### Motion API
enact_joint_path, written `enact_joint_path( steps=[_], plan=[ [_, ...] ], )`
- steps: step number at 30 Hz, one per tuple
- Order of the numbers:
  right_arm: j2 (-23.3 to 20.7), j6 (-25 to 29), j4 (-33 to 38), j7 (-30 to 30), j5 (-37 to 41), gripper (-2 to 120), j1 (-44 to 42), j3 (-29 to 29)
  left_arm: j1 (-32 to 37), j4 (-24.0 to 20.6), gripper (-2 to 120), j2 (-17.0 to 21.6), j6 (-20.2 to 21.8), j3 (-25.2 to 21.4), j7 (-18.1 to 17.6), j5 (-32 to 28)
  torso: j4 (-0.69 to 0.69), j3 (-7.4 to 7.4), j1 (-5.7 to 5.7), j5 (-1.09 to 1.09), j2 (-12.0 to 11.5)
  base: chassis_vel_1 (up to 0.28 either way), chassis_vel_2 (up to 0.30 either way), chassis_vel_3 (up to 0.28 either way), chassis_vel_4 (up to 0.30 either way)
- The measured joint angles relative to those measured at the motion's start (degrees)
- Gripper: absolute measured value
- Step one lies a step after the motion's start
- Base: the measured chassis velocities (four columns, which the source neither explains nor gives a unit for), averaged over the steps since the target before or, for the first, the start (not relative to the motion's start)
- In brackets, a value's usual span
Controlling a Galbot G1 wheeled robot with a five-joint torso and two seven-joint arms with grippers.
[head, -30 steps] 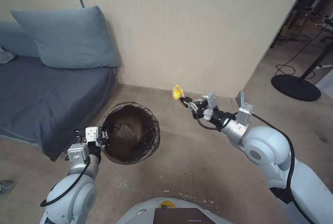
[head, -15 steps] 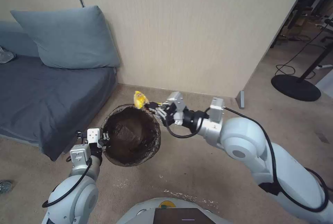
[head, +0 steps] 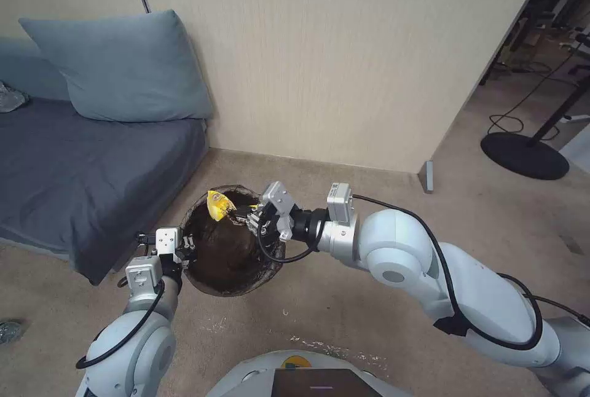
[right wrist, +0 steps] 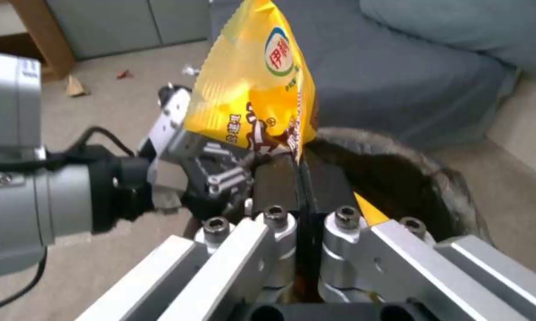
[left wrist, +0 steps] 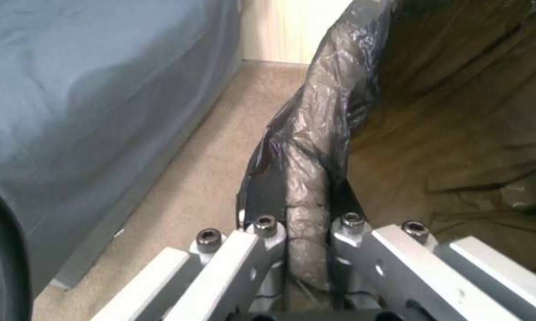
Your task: Pick up the trash bin, then pick up the garbage from the floor and place it into the trash bin.
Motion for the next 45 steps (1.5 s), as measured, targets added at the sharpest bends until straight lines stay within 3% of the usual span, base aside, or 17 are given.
enact_joint_path(
  steps=[2,8,11,16,23,30,38,45],
  plan=[
    [-0.1,-0.6,0.0,0.5,0.0,-2,-0.2,-0.2,-0.1,0.0,2,0.1,0.1,0.0,0.0,0.0,0.0,0.0,0.0,0.0,0.0,0.0,0.0,0.0,0.0],
    [-0.1,-1.3,0.0,1.6,-0.1,16,-0.4,-0.8,-0.3,-0.1,2,0.2,0.1,-0.1,0.0,-0.3,0.0,0.0,0.0,0.0,0.0,0.0,0.0,0.0,0.0],
    [0.2,-1.4,0.0,2.5,-0.1,31,0.0,-1.2,-0.3,-0.1,2,0.3,0.2,-0.1,0.0,-0.4,0.0,0.0,0.0,0.0,0.0,0.0,0.0,0.0,0.0],
    [0.5,-1.4,0.0,3.1,-0.1,43,0.4,-1.6,-0.4,-0.1,2,0.2,0.2,-0.1,0.0,-0.4,0.0,0.0,0.0,0.0,0.0,0.0,0.0,0.0,0.0],
    [0.8,-1.2,0.0,4.1,0.6,74,1.0,-2.1,-0.5,0.0,2,0.1,0.4,-0.1,0.0,-0.4,0.0,0.0,0.0,0.0,0.0,0.0,0.0,0.0,0.0],
    [0.8,-1.1,0.0,4.7,1.0,96,1.0,-1.6,-0.6,0.0,2,0.0,0.5,-0.1,0.0,-0.4,0.0,0.0,0.0,0.0,0.0,0.0,0.0,0.0,0.0],
    [0.6,-1.1,0.3,4.7,2.1,100,1.0,0.1,-0.7,0.0,2,-0.1,0.6,-0.1,0.0,-0.4,0.0,0.0,0.0,0.01,0.0,0.0,0.0,0.0,0.0],
    [-1.4,1.8,4.2,3.2,5.8,100,0.6,7.3,-1.1,0.3,2,0.4,0.9,-0.4,0.1,-0.9,0.01,0.0,0.0,0.01,0.0,0.0,0.0,0.0,0.0]
  ],
)
